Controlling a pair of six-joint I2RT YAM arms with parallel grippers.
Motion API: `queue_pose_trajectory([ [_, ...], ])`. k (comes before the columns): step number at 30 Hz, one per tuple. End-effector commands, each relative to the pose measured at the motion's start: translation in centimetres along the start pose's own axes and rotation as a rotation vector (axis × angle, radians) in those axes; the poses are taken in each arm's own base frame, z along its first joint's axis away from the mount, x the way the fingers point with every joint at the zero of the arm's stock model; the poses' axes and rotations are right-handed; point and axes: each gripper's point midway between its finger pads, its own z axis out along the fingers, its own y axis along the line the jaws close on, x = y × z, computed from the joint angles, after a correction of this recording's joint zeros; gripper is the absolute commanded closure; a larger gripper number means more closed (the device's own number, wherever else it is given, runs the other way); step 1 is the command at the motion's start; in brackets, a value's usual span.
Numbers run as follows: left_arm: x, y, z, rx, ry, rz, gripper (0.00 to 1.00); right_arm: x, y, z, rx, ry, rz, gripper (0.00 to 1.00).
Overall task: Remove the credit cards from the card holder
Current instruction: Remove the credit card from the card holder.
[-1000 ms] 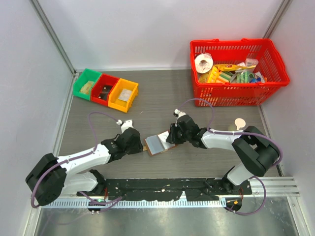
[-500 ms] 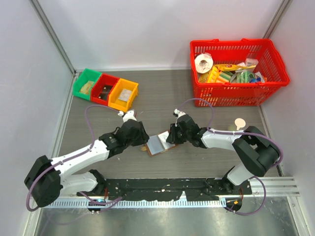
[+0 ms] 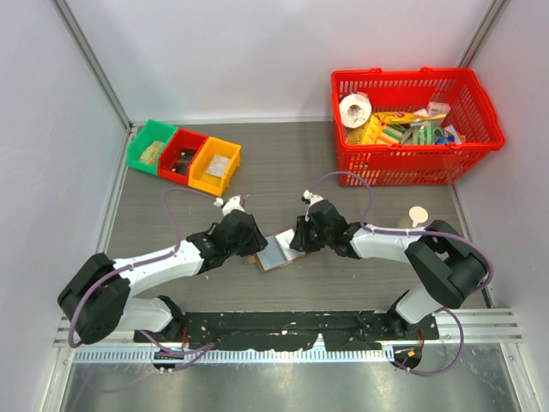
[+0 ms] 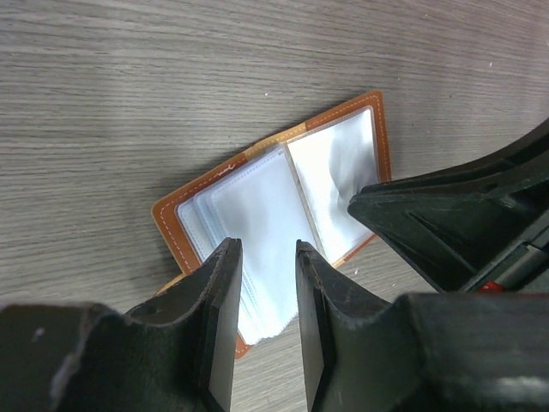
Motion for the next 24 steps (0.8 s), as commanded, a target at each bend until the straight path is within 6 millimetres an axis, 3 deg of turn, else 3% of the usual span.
queue_pose_trajectory([
  [1, -0.1, -1.0, 1.0, 0.032, -0.013, -0.027, 0.65, -0.7, 0.1, -0.2, 0.001, -0.018, -0.013, 0.75],
  [24, 0.9, 1.0, 1.9, -0.066, 0.028, -0.004, 0.55, -0.6, 0.1, -0.2, -0.001, -0.019, -0.011, 0.75],
])
